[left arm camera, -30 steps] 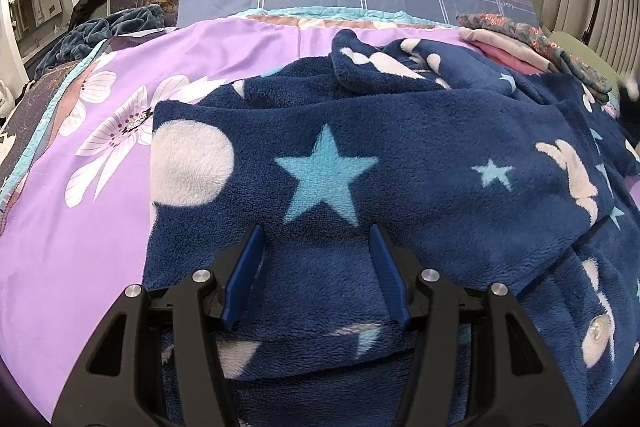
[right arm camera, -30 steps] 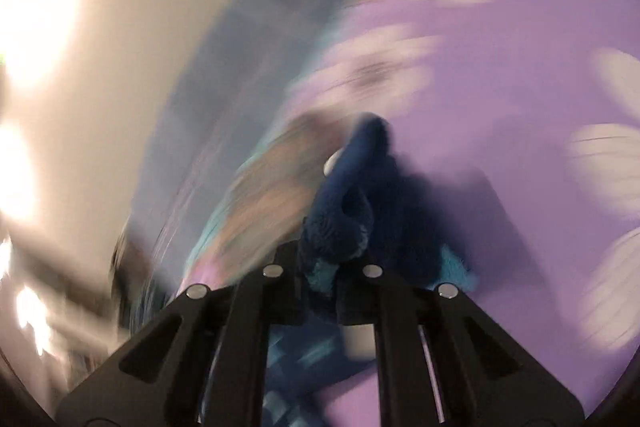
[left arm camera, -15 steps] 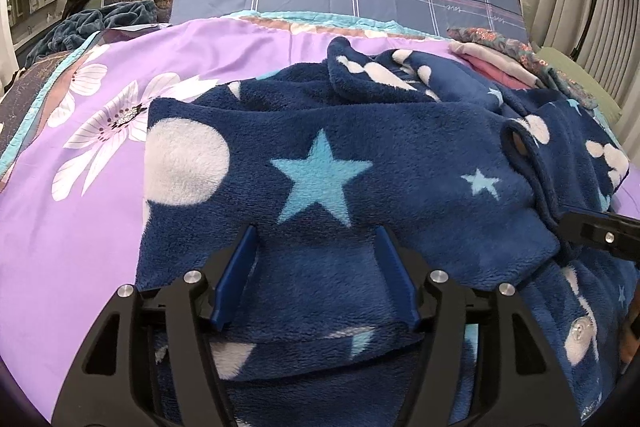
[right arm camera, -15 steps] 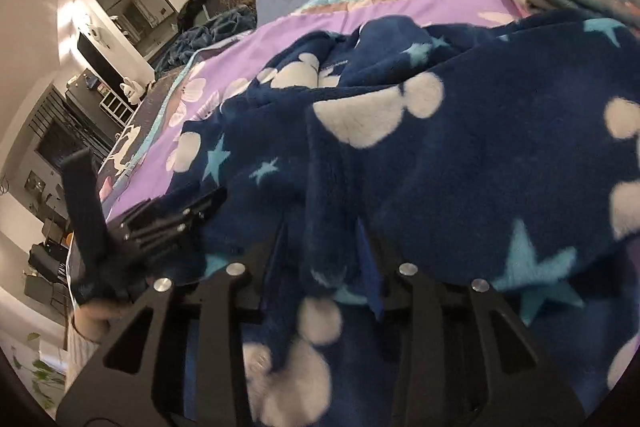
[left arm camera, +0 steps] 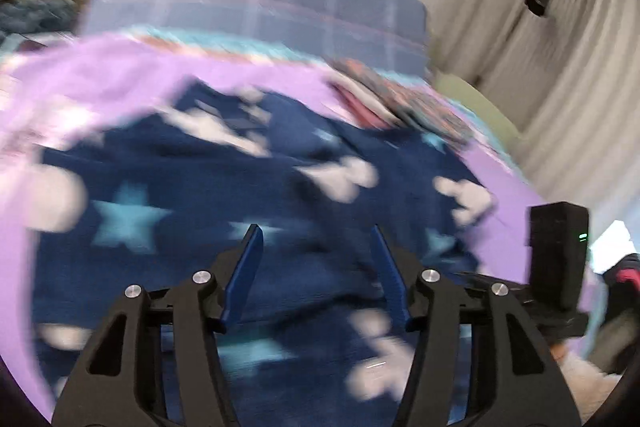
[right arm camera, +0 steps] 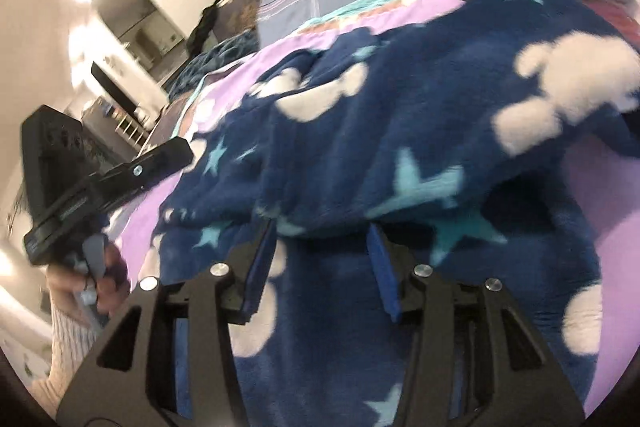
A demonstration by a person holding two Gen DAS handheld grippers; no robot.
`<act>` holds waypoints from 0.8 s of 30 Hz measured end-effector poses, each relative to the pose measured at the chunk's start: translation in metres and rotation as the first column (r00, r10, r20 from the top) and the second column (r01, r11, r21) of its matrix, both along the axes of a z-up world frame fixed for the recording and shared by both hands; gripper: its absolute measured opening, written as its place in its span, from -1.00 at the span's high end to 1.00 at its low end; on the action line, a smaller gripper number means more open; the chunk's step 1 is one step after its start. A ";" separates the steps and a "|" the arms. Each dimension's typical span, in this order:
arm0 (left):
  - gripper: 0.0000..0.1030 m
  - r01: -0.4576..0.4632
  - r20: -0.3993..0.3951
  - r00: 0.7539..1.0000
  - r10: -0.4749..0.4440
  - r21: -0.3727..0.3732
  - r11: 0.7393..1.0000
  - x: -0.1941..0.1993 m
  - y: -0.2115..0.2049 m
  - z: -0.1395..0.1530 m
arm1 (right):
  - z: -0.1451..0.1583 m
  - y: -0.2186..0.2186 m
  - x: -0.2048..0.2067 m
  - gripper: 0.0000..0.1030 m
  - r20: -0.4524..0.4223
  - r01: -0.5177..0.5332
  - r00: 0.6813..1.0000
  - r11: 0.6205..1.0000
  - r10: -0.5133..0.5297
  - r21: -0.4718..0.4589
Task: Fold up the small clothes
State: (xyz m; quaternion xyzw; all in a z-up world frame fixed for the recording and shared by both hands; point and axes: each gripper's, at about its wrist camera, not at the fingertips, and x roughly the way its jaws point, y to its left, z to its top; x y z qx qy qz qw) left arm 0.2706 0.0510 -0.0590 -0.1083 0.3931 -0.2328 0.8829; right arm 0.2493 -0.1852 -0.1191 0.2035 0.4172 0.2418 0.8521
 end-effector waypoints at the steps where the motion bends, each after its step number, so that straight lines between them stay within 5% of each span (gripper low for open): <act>1: -0.16 0.023 -0.048 0.999 -0.024 -0.008 1.000 0.010 -0.014 -0.009 | 0.000 -0.002 0.000 0.08 -0.004 0.009 1.000 1.000 -0.009 -0.001; 6: -0.10 0.016 -0.166 0.986 -0.018 -0.012 1.000 0.041 -0.051 -0.039 | -0.002 -0.003 0.003 0.07 -0.006 0.005 1.000 1.000 -0.005 0.019; 8: 0.83 0.049 -0.165 0.985 -0.053 -0.026 0.998 0.041 -0.058 -0.037 | -0.002 -0.004 0.003 0.06 -0.004 0.000 1.000 1.000 0.000 0.031; 13: 0.84 0.057 0.013 0.998 -0.058 0.052 0.997 0.031 -0.068 0.021 | 0.000 -0.014 -0.001 0.06 0.014 0.008 1.000 0.998 -0.008 0.067; 18: 0.84 0.000 0.174 0.985 -0.019 0.110 0.994 0.018 -0.047 0.089 | 0.005 -0.025 -0.003 0.03 0.064 0.039 0.997 0.993 -0.046 0.111; 24: 0.84 -0.099 0.231 0.971 0.055 0.184 0.978 0.011 -0.007 0.113 | -0.005 -0.029 0.007 0.05 -0.007 0.090 0.996 0.992 -0.090 0.090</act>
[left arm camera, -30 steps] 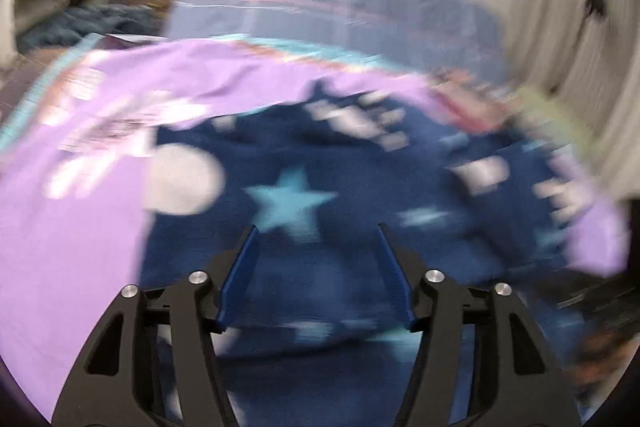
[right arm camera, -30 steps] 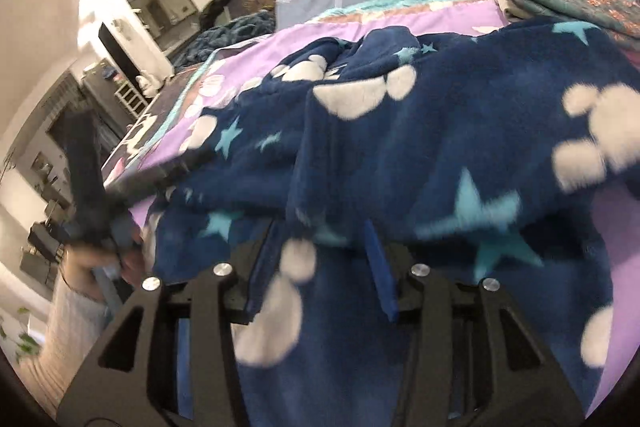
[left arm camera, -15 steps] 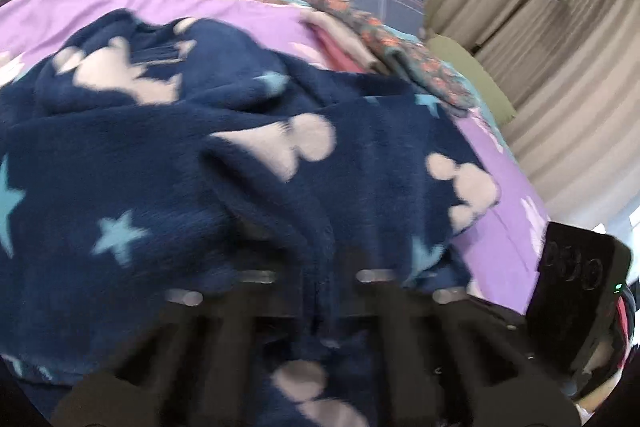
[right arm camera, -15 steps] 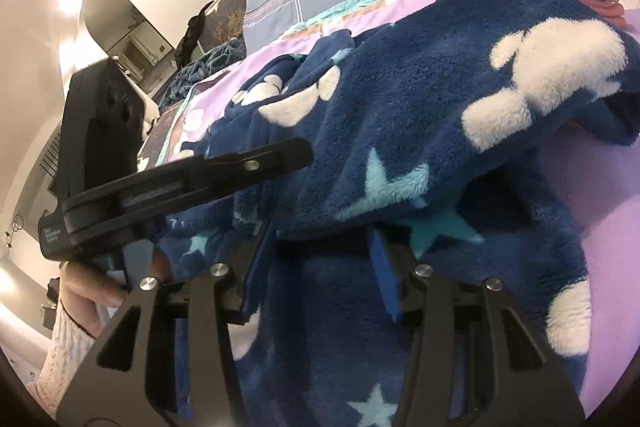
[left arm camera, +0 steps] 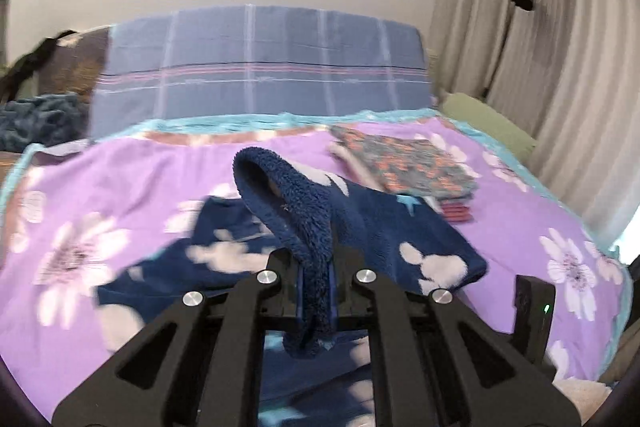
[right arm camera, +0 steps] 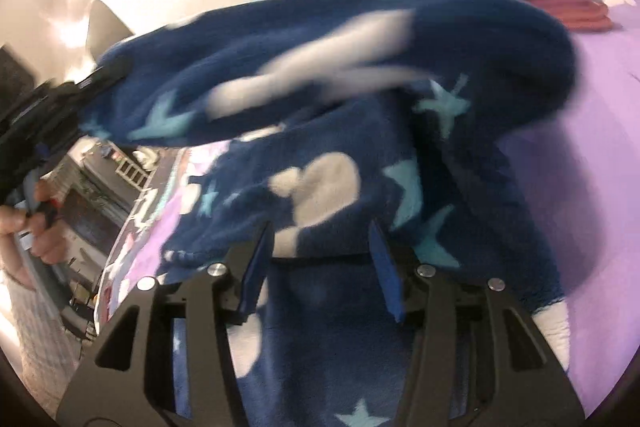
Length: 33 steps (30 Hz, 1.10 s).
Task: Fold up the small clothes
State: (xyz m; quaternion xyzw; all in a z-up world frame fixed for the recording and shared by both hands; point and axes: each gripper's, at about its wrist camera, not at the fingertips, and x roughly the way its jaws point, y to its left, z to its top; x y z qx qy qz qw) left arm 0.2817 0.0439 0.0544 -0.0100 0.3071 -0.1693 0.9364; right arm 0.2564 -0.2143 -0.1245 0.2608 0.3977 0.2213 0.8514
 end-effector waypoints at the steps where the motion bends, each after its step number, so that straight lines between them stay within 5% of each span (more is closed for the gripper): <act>1: 0.84 -0.032 0.003 0.999 0.032 0.017 0.999 0.000 0.012 0.000 | -0.002 0.000 0.001 0.07 -0.013 0.002 1.000 1.000 -0.002 0.000; 6: 0.84 -0.186 -0.061 0.980 0.188 0.025 0.982 -0.001 0.081 -0.016 | 0.003 0.013 -0.003 -0.15 0.018 -0.028 0.999 0.997 0.030 -0.076; 16: 0.82 -0.275 -0.193 0.936 0.295 0.127 0.953 0.005 0.124 -0.095 | 0.006 0.028 -0.006 -0.33 0.030 -0.054 0.998 0.986 0.059 -0.155; 19: 0.53 -0.273 -0.230 0.916 0.328 0.240 0.931 0.008 0.123 -0.128 | 0.004 0.032 -0.005 -0.36 0.030 -0.059 0.997 0.985 0.065 -0.164; 20: 0.25 -0.294 -0.215 0.909 0.358 0.278 0.914 0.007 0.124 -0.133 | 0.004 0.032 -0.005 -0.37 0.030 -0.060 0.997 0.984 0.066 -0.165; 22: 0.10 -0.341 -0.153 0.904 0.400 0.308 0.888 0.001 0.125 -0.129 | 0.004 0.036 -0.005 -0.38 0.030 -0.062 0.997 0.984 0.067 -0.166; 28: -0.08 -0.309 -0.058 0.942 0.330 0.231 0.923 -0.010 0.108 -0.099 | 0.004 0.037 -0.005 -0.38 0.030 -0.063 0.997 0.983 0.069 -0.170; 31: -0.26 -0.234 -0.124 0.957 0.264 0.213 0.949 -0.002 0.089 -0.123 | 0.004 0.039 -0.006 -0.38 0.031 -0.065 0.997 0.981 0.072 -0.182; 33: -0.48 -0.216 -0.207 0.943 0.259 0.211 0.953 0.009 0.083 -0.156 | 0.005 0.042 -0.008 -0.38 0.032 -0.064 0.997 0.977 0.072 -0.205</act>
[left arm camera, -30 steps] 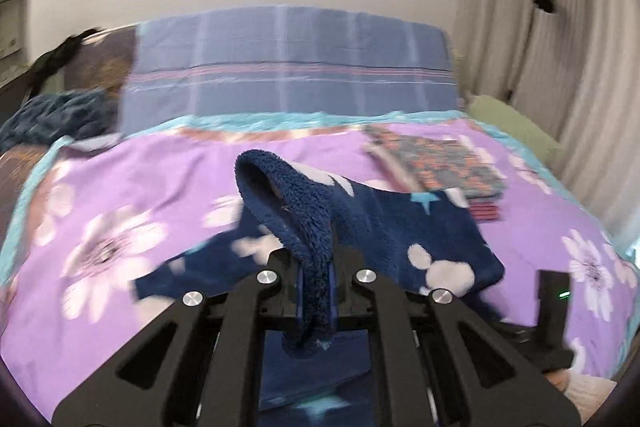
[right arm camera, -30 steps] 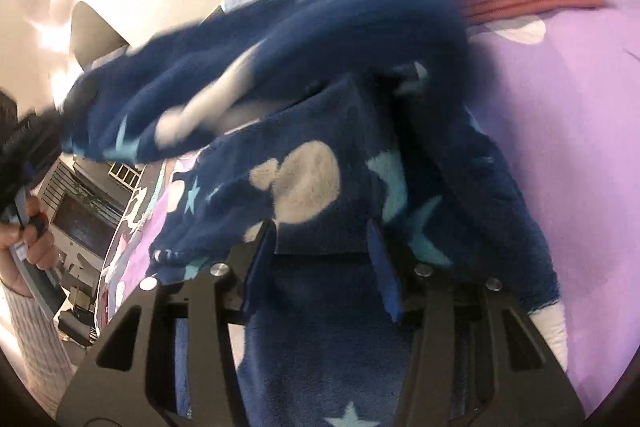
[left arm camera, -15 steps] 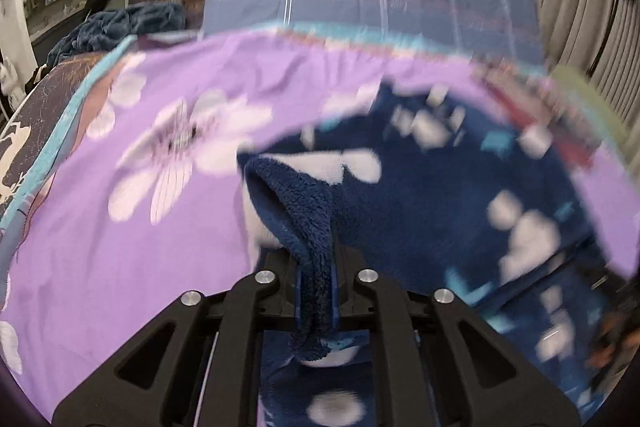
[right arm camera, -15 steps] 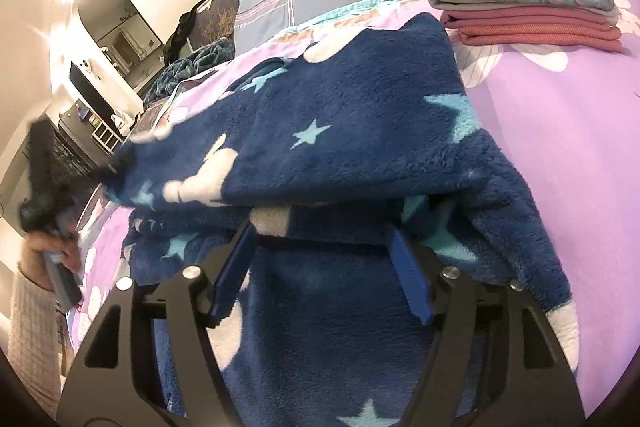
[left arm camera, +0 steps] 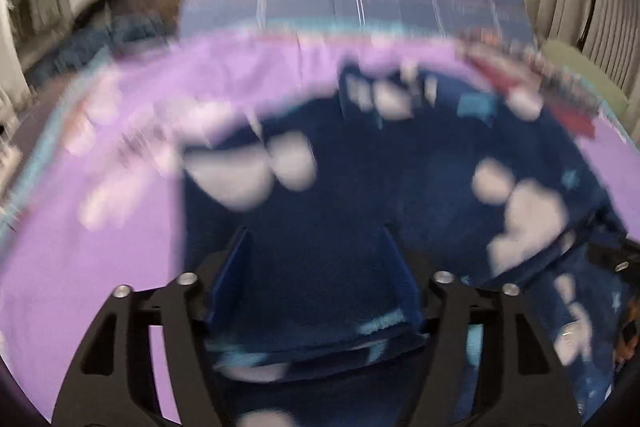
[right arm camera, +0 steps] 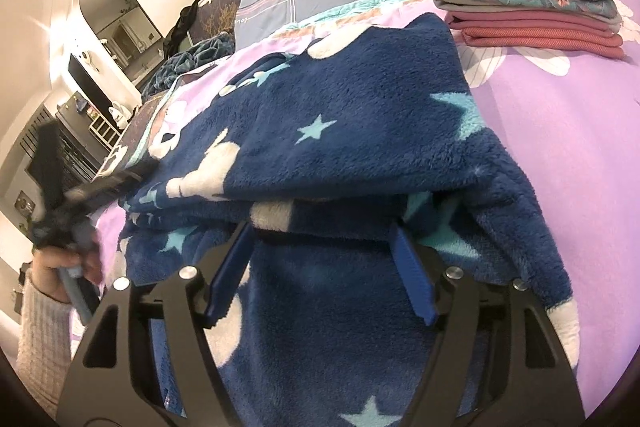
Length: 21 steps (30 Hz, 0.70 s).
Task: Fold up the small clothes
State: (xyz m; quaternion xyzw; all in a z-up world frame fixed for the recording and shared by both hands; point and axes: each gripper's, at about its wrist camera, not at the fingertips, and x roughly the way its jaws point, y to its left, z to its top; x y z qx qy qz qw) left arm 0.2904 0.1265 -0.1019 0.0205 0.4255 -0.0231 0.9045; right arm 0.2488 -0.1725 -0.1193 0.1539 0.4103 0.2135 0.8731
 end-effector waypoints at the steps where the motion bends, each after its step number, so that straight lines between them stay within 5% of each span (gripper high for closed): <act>1: -0.50 -0.006 0.023 1.000 0.005 0.029 1.000 0.000 -0.004 -0.012 | 0.001 0.002 -0.002 -0.38 0.003 -0.001 1.000 1.000 0.001 -0.019; 3: -0.50 -0.011 0.033 0.999 0.009 0.050 0.999 -0.002 -0.008 -0.006 | 0.006 0.008 -0.006 -0.32 0.003 -0.009 1.000 0.998 0.010 -0.070; 7: -0.50 -0.009 0.036 0.999 0.007 0.056 0.998 -0.002 -0.007 -0.007 | 0.040 0.023 -0.017 0.13 0.054 -0.144 0.988 0.989 0.146 -0.040; 11: -0.50 -0.008 0.037 0.999 0.006 0.051 0.999 -0.003 -0.006 -0.008 | 0.087 0.026 -0.002 0.16 0.234 -0.021 0.971 0.987 0.058 -0.160; 14: -0.50 -0.008 0.039 0.999 0.007 0.048 0.999 -0.005 -0.008 -0.007 | 0.069 0.011 0.042 0.22 0.128 0.070 0.991 0.978 -0.045 -0.196; 17: -0.52 0.001 0.043 0.999 -0.003 0.043 0.999 -0.005 -0.009 -0.007 | 0.001 -0.012 0.077 0.37 -0.057 0.111 0.989 0.946 -0.134 -0.304; 19: -0.52 0.002 0.044 0.999 -0.004 0.045 0.999 -0.006 -0.009 -0.007 | -0.001 -0.018 0.062 0.37 0.033 0.109 0.994 0.952 -0.104 -0.287; 21: -0.52 0.002 0.044 0.999 -0.004 0.045 0.999 -0.006 -0.009 -0.007 | 0.005 -0.007 0.050 0.37 0.069 0.126 0.992 0.922 -0.109 -0.366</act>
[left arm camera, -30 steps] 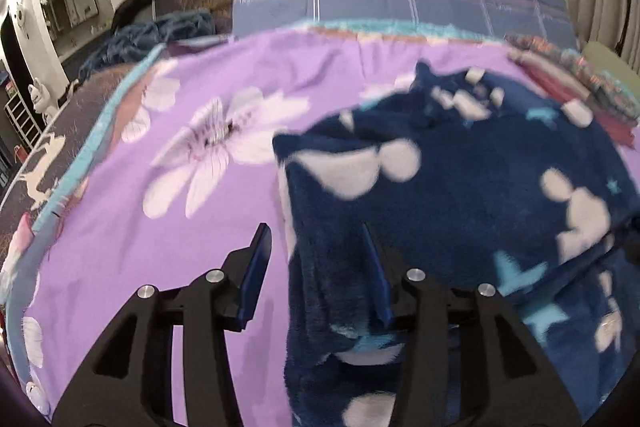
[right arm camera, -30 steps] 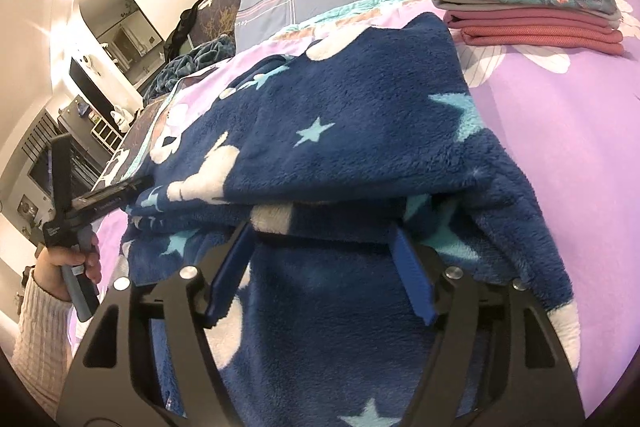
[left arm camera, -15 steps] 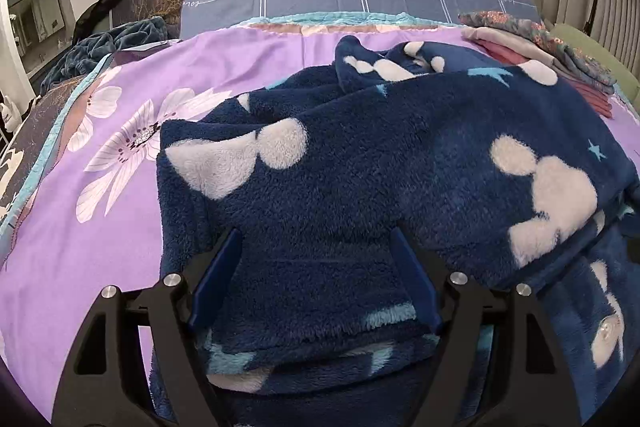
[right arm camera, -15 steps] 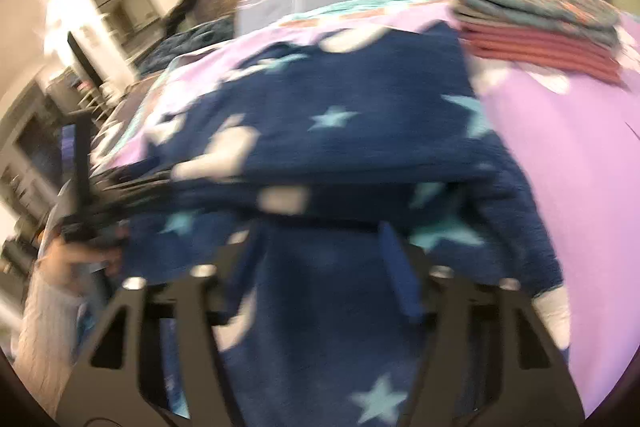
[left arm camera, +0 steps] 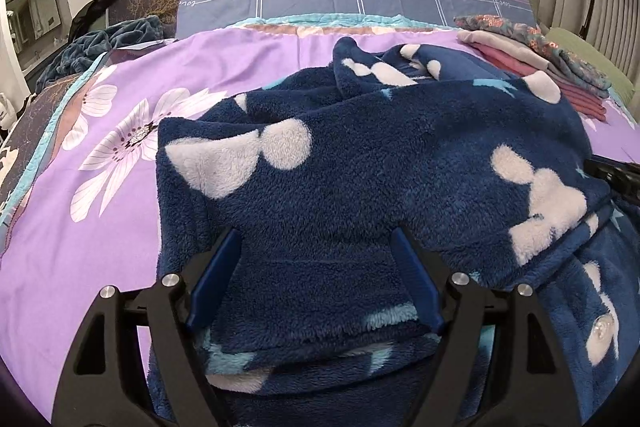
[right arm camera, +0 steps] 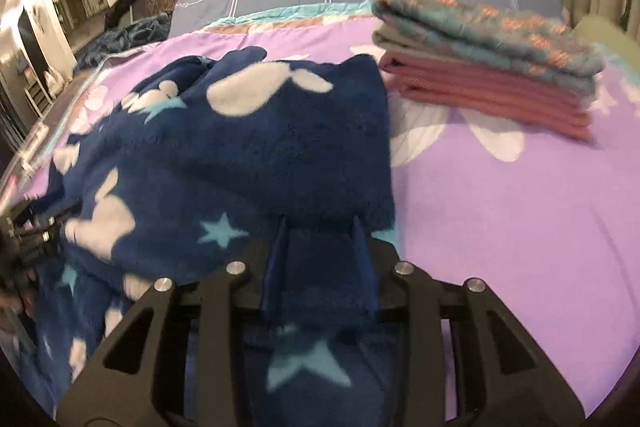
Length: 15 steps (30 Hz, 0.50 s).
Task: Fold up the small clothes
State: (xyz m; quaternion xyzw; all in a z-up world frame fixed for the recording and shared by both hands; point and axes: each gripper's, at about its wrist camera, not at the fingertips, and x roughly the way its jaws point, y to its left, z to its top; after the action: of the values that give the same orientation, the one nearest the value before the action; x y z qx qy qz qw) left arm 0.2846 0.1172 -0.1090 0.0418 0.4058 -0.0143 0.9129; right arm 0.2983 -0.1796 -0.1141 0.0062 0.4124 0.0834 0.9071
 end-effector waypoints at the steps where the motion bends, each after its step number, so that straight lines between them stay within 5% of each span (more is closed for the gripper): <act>1: -0.53 0.000 -0.002 1.000 0.000 -0.004 1.000 0.000 0.001 0.000 | -0.001 0.006 -0.003 0.36 0.010 -0.002 1.000 0.999 0.002 -0.038; 4: -0.53 0.001 0.001 1.000 -0.001 -0.006 1.000 -0.001 0.002 0.001 | -0.001 0.005 0.000 0.35 0.003 -0.003 1.000 0.999 0.003 -0.034; 10: -0.53 0.002 -0.004 1.000 -0.002 -0.003 1.000 0.000 0.003 0.000 | 0.029 -0.011 0.005 0.38 -0.011 -0.006 1.000 0.987 0.008 0.161; 15: -0.53 0.001 -0.002 1.000 -0.001 -0.001 1.000 0.000 0.002 0.000 | 0.065 0.017 0.050 0.49 0.045 -0.090 0.995 0.986 0.084 0.139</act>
State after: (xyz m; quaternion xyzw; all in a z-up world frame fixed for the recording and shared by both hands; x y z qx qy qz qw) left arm 0.2847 0.1193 -0.1093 0.0417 0.4066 -0.0148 0.9125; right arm 0.3488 -0.1630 -0.0495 0.0508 0.3878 0.1521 0.9077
